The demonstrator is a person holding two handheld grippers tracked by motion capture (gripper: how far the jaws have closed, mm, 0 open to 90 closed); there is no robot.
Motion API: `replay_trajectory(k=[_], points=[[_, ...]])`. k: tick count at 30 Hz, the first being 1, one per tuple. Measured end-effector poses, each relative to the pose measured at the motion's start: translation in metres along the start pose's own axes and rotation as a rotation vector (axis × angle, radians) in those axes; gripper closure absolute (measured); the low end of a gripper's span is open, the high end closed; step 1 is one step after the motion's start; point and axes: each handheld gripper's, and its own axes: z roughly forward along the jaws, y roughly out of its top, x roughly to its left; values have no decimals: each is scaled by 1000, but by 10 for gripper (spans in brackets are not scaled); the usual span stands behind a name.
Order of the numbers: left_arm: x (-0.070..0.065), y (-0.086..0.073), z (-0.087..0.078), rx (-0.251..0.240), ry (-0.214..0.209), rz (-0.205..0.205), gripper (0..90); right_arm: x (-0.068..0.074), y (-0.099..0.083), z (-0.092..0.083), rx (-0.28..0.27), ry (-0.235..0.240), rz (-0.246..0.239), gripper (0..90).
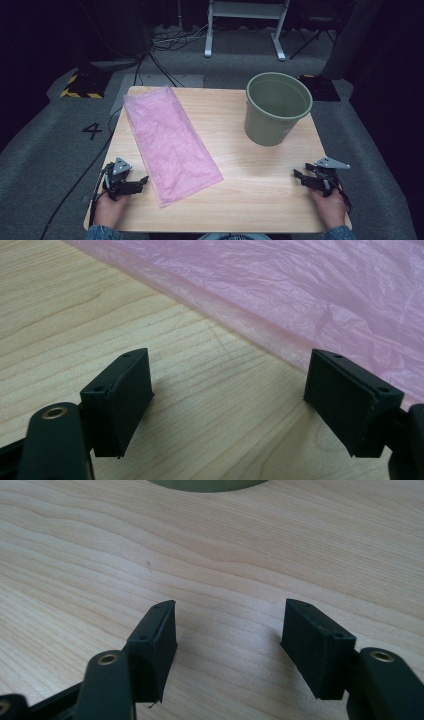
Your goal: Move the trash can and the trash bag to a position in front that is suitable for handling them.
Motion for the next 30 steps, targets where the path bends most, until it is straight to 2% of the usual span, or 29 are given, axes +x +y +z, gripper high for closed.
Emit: replay_trajectory(k=[10,13,15,17,23,26,29,30], points=[[0,0,0,0,0,1,193,-1,1,-1,6,16,-5,443],[0,0,0,0,1,0,193,1,4,-3,29,50,-9,449],[0,0,0,1,1,0,193,4,7,-5,36,70,-33,462],[0,0,0,0,4,0,194,4,10,-12,37,84,-30,464],[0,0,0,1,5,0,194,0,16,-24,6,92,-10,462],[0,0,0,1,5,-1,194,-1,30,-35,-19,104,6,462],[0,0,0,1,5,-1,194,0,37,-41,-35,108,0,462],[0,0,0,1,5,0,194,1,44,-47,-52,117,-9,462]])
